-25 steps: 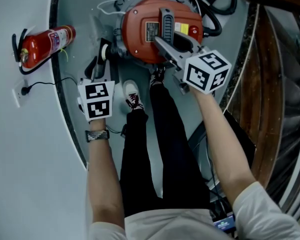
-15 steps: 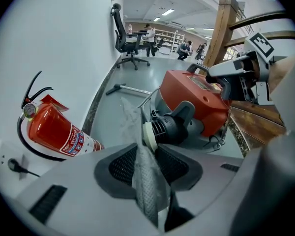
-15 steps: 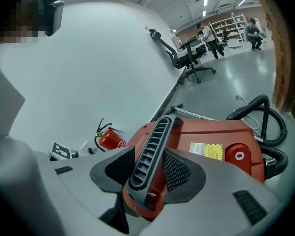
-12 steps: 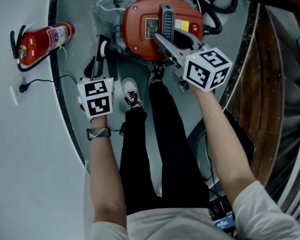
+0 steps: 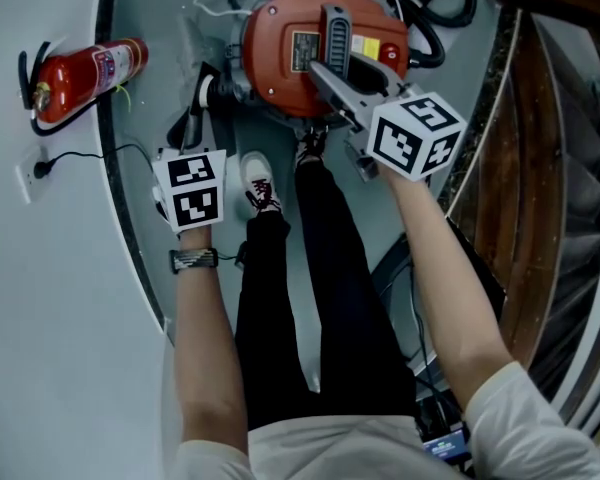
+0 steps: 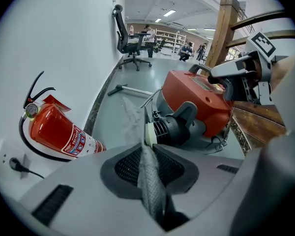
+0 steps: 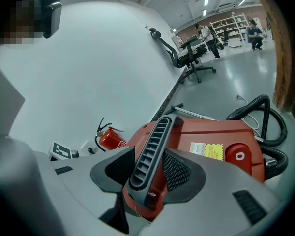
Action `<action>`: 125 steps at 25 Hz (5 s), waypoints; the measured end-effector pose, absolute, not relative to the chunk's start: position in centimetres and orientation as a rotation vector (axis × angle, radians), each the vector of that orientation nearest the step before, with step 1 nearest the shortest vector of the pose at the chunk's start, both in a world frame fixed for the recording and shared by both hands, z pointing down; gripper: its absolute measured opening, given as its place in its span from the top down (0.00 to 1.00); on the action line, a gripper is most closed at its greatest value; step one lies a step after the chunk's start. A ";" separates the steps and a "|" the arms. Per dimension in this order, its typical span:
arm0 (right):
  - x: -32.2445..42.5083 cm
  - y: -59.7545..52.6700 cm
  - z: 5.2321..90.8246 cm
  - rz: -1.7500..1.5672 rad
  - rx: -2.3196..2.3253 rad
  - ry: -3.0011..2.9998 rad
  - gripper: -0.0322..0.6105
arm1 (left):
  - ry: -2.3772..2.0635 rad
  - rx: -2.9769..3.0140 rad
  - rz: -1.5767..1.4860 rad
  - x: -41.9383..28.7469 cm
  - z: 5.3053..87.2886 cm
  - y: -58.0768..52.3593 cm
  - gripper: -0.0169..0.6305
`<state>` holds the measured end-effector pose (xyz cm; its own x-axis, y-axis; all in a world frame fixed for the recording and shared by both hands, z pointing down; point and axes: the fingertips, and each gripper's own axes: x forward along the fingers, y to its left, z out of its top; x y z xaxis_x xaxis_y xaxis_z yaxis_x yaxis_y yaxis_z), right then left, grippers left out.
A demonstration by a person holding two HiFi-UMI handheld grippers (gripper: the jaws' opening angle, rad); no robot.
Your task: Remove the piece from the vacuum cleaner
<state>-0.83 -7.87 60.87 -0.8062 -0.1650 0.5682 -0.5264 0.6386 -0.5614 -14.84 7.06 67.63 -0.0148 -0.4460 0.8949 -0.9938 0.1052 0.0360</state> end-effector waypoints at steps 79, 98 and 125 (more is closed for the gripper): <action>-0.9 -7.8 60.8 0.998 0.541 -2.395 0.67 | -1.556 1.551 0.717 -17.0 64.6 3.9 0.77; -1.0 -7.6 60.6 0.997 0.538 -2.392 0.67 | -1.445 1.470 0.795 -16.8 66.3 0.7 0.77; -1.0 -7.7 60.6 0.996 0.539 -2.391 0.66 | -1.556 1.348 0.607 -16.9 67.7 1.1 0.92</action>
